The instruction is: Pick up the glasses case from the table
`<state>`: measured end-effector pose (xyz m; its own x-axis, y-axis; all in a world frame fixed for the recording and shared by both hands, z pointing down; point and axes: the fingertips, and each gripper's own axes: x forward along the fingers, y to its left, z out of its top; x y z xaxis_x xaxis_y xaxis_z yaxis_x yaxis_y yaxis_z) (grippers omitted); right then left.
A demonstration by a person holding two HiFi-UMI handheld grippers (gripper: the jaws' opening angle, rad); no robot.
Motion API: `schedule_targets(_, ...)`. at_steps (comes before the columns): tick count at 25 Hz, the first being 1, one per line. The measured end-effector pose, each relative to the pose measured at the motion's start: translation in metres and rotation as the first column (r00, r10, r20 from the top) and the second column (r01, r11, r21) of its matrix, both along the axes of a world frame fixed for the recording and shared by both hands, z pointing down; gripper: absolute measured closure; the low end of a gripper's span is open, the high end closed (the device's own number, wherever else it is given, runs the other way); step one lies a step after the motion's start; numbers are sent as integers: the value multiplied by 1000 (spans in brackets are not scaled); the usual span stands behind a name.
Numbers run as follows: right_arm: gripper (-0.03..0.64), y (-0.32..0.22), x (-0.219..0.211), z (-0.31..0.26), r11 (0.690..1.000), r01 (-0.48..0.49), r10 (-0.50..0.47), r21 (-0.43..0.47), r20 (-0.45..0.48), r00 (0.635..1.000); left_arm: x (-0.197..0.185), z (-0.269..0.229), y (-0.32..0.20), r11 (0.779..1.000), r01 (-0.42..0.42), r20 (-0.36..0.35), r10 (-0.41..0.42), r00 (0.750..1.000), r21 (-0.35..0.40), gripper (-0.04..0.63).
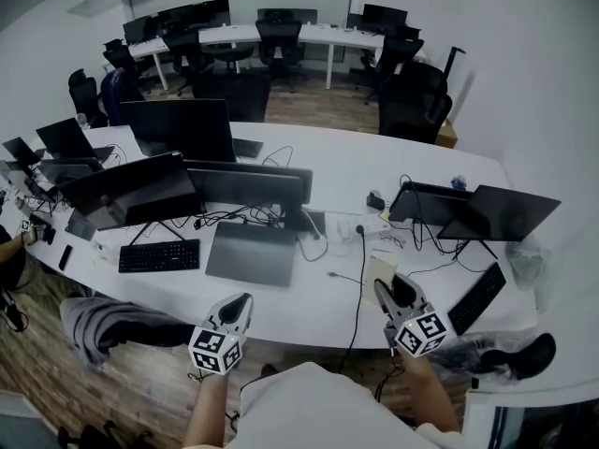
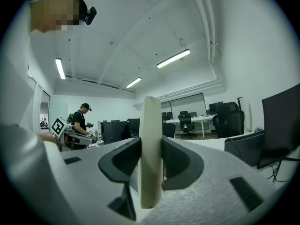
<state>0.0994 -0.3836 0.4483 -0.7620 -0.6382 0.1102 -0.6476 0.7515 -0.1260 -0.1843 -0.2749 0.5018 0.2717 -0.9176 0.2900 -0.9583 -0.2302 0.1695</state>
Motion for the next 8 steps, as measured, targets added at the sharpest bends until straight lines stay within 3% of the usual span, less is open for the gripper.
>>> schedule_targets(8, 471, -1, 0, 1, 1000, -3, 3, 0, 3, 1000, 1, 2, 0, 1000, 0, 1, 0, 1000, -1, 581)
